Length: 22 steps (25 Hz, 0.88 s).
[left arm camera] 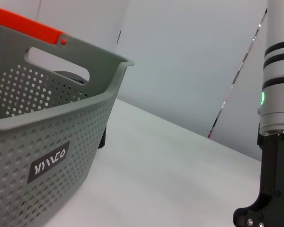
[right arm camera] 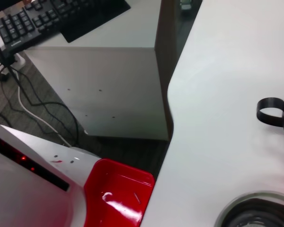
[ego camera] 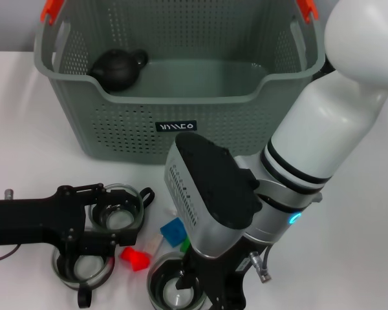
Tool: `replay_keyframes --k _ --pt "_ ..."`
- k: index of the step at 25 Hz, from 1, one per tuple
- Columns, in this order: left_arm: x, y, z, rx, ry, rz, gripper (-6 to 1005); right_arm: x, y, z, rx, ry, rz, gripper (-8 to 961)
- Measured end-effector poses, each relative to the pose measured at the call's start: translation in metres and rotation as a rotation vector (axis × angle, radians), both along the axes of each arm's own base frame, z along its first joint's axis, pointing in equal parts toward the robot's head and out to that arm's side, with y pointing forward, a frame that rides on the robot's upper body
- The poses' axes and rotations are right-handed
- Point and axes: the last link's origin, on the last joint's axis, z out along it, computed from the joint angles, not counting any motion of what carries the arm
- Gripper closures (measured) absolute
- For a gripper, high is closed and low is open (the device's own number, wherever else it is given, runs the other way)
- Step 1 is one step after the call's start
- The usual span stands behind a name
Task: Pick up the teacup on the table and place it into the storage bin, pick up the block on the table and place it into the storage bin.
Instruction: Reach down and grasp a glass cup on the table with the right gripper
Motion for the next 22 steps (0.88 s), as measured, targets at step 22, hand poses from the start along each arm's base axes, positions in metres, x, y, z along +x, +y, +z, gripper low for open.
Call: replay_keyframes --k 22 --pt "0.001 0.002 -0.003 0.004 0.0 0.003 124 0.009 -0.005 -0.028 0.046 -0.001 0.097 309"
